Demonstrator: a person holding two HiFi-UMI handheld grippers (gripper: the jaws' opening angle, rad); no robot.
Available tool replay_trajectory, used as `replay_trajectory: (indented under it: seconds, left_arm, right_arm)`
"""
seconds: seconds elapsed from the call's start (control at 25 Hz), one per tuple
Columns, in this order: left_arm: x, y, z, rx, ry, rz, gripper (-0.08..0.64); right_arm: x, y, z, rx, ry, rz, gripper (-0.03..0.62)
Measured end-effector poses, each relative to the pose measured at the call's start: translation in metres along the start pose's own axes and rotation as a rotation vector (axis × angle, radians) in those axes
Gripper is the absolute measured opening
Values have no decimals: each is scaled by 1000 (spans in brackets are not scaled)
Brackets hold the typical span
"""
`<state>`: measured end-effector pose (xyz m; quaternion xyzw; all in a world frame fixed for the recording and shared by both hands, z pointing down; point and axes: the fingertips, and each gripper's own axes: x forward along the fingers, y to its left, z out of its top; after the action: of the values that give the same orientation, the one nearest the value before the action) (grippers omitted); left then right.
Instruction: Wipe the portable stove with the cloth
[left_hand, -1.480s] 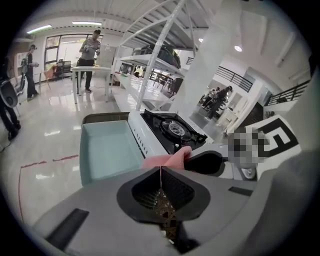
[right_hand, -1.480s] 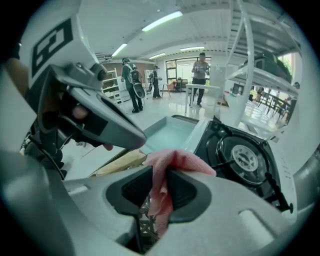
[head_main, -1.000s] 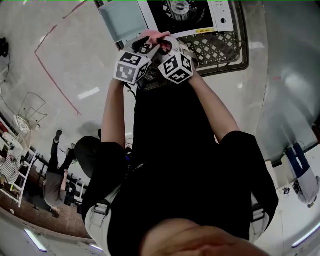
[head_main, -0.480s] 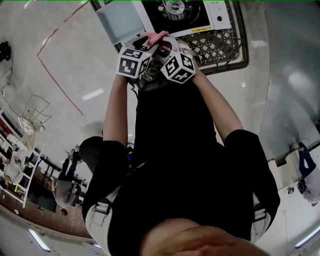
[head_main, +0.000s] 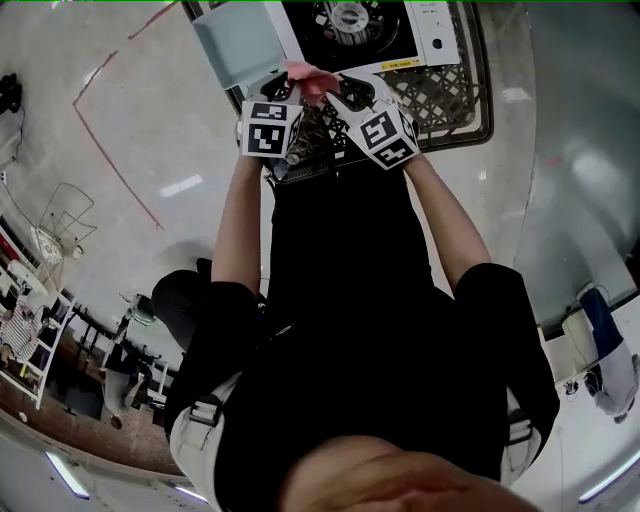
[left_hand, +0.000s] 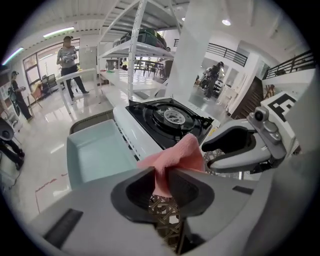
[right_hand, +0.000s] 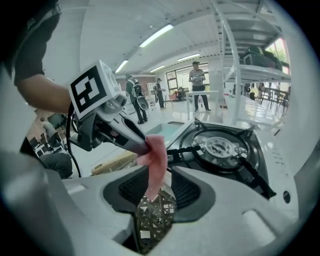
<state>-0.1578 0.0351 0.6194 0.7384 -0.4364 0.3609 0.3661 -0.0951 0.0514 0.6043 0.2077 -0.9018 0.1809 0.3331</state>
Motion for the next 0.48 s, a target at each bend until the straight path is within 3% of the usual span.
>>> replay_trajectory:
  seconds: [0.16,0.28,0.48]
  left_arm:
    - [1,2,1,-16,-14,47,72]
    - [2,2,3,-13,-33,85,70]
    - [4,9,10,1,-66,160,65]
  right_arm:
    - [-5,-8,4,-7,-24,-8,103]
    - [-11,-14,6,8,-58,-8,5]
    - [-21,-14,4,16,-105,40,5]
